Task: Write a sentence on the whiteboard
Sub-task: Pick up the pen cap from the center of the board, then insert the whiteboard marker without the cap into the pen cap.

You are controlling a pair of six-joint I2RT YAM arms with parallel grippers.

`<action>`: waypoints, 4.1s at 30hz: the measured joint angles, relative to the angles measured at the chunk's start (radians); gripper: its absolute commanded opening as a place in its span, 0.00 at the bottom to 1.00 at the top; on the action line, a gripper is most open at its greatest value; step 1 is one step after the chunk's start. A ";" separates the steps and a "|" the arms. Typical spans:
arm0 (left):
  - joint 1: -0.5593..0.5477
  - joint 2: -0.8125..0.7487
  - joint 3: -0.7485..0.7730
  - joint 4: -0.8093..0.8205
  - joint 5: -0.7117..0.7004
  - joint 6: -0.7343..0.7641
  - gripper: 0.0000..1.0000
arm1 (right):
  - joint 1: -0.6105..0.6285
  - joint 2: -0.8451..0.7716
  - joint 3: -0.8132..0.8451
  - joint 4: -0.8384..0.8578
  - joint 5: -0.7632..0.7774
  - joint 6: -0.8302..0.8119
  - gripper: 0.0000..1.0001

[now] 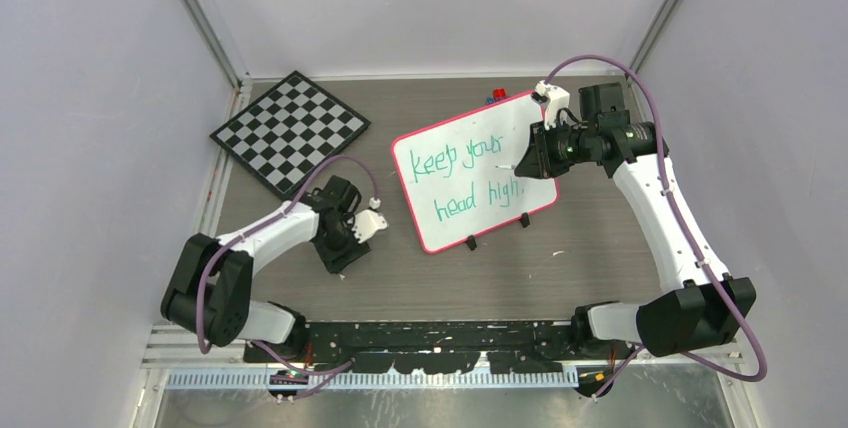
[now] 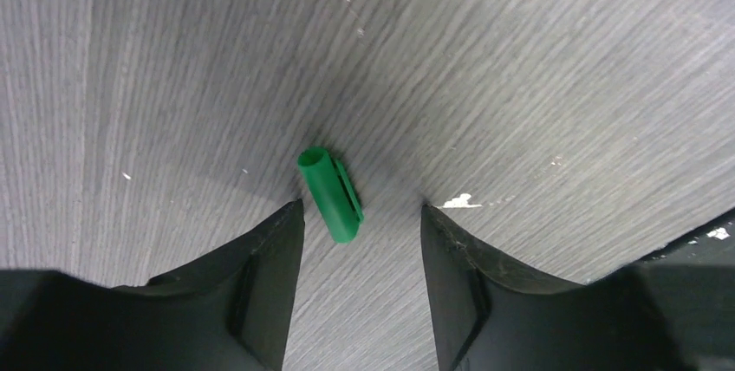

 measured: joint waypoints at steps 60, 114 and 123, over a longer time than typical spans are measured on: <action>-0.329 0.011 0.762 -0.389 0.365 0.011 0.00 | 0.264 -0.002 -0.077 0.122 -0.348 0.332 0.00; -0.393 0.026 0.784 -0.429 0.369 0.063 0.00 | 0.377 0.032 -0.057 0.058 -0.381 0.271 0.00; -0.410 0.037 0.787 -0.433 0.370 0.063 0.00 | 0.384 0.032 -0.057 0.055 -0.378 0.265 0.00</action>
